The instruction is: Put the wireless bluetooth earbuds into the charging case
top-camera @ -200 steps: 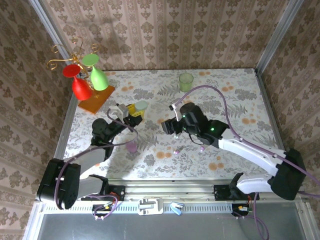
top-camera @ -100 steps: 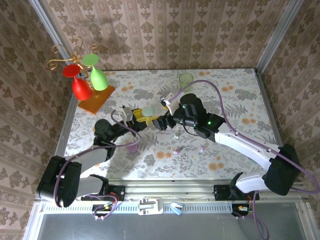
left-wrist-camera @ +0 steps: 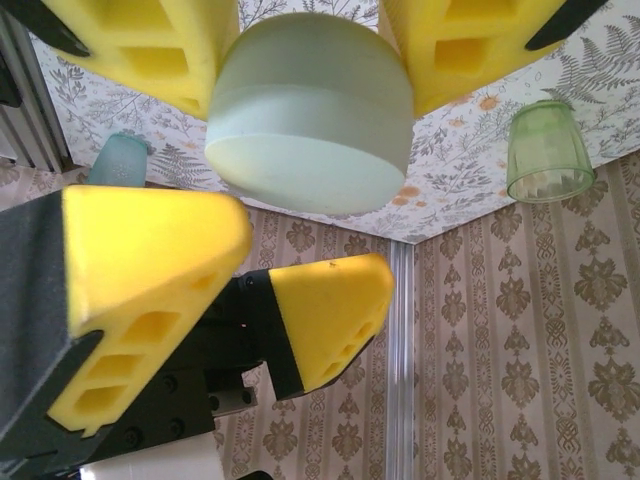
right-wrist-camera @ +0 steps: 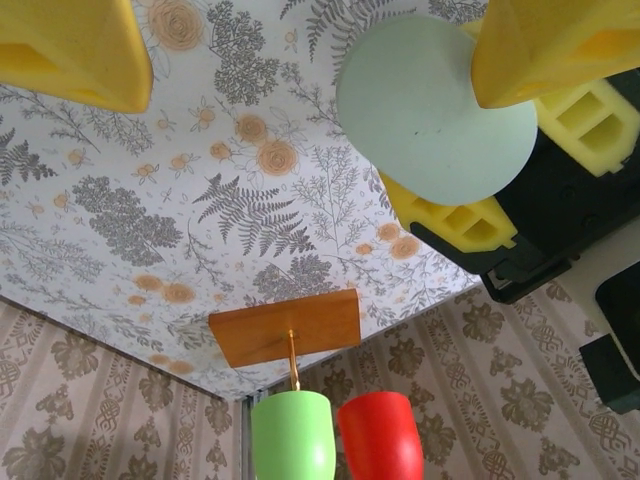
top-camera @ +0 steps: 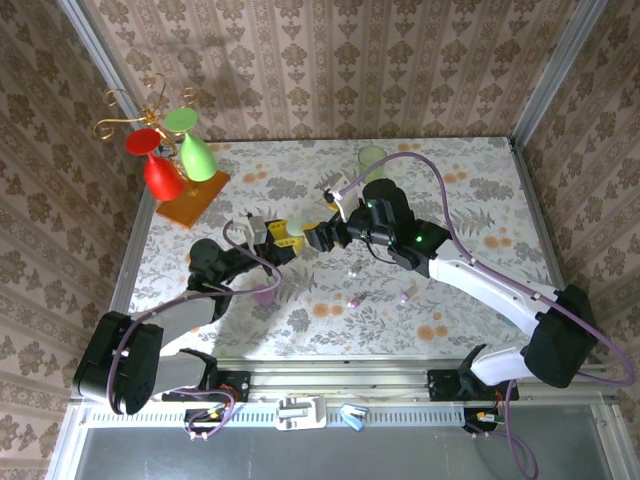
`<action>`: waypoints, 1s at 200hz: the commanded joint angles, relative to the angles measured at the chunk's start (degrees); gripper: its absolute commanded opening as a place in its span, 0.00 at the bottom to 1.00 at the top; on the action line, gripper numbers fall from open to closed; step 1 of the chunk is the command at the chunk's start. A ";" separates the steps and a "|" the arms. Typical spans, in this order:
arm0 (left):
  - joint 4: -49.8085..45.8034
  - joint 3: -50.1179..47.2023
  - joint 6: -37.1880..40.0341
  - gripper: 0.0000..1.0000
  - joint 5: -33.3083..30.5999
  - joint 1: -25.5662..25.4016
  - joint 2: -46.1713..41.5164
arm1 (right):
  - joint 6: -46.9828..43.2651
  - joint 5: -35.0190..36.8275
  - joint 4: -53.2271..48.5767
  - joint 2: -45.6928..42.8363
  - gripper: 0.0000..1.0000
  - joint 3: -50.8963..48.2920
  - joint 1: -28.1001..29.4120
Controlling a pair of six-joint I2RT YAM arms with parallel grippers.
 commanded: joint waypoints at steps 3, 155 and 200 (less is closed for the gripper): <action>3.05 1.61 -1.22 0.21 0.19 -0.46 -1.11 | -1.75 -2.69 0.25 0.87 0.84 1.08 -0.28; 1.86 1.71 -0.86 0.21 -0.35 -0.29 -2.41 | -2.03 0.47 0.39 1.90 0.84 -0.11 -0.32; 0.74 1.37 0.12 0.21 -0.23 -0.33 -2.71 | -1.06 0.18 1.86 0.85 0.85 -0.08 -0.49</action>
